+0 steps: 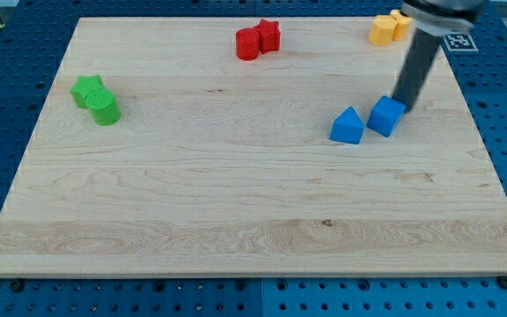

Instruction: Slide the blue cube to the left side of the blue triangle

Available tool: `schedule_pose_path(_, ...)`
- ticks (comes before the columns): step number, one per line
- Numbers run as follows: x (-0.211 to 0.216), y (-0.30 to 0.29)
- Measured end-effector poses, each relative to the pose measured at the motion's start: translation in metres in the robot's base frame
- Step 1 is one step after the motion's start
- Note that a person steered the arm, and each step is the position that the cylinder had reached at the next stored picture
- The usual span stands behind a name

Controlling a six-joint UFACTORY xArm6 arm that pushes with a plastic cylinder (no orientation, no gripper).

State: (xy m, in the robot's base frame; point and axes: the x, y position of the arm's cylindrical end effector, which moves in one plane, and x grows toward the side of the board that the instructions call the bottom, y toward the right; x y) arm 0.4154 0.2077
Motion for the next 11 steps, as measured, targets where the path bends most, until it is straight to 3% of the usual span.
schedule_pose_path(3,0.058,0.019)
schedule_pose_path(4,0.043,-0.027)
schedule_pose_path(5,0.005,-0.035)
schedule_pose_path(6,-0.002,-0.031)
schedule_pose_path(7,-0.002,0.021)
schedule_pose_path(8,-0.03,0.007)
schedule_pose_path(11,-0.036,-0.092)
